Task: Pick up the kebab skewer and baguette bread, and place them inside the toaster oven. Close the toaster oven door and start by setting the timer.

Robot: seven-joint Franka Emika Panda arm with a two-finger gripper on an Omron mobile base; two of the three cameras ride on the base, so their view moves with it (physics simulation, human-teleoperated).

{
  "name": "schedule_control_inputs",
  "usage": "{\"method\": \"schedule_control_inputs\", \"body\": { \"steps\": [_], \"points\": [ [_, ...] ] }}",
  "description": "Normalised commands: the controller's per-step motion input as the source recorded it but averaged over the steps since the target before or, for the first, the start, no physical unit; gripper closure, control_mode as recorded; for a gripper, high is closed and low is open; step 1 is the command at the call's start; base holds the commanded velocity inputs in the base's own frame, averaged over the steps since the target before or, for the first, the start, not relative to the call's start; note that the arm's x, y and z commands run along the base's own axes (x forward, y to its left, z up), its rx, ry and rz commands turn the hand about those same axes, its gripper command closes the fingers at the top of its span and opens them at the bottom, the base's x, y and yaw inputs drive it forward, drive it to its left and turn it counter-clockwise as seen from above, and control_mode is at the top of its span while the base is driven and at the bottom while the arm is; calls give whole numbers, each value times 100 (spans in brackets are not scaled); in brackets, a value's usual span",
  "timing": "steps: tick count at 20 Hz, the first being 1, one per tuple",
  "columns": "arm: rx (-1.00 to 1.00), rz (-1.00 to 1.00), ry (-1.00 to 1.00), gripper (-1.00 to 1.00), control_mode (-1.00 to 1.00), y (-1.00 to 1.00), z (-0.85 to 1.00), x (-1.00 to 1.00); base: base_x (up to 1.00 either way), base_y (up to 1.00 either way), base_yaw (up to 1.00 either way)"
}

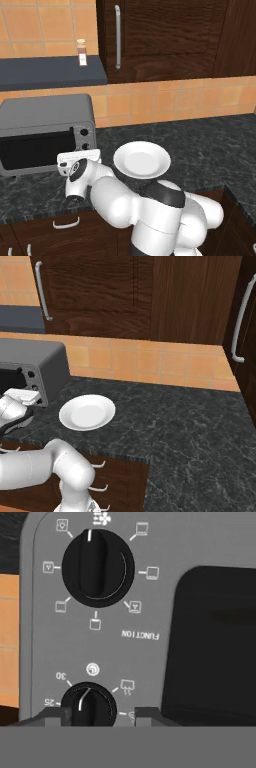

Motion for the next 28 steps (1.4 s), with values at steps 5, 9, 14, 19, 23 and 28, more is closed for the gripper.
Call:
{"method": "schedule_control_inputs", "body": {
  "steps": [5,9,14,19,23,28],
  "points": [
    [2,0,-2,100,-100,-4,0,9,0,0,0],
    [5,0,0,100,-100,-19,0,7,0,0,0],
    [5,0,0,100,-100,-28,0,8,0,0,0],
    [6,1,0,100,-100,-26,0,13,0,0,0],
    [5,1,0,100,-100,-29,0,7,0,0,0],
    [4,4,0,100,-100,-29,-2,16,0,0,0]
  ]
}}
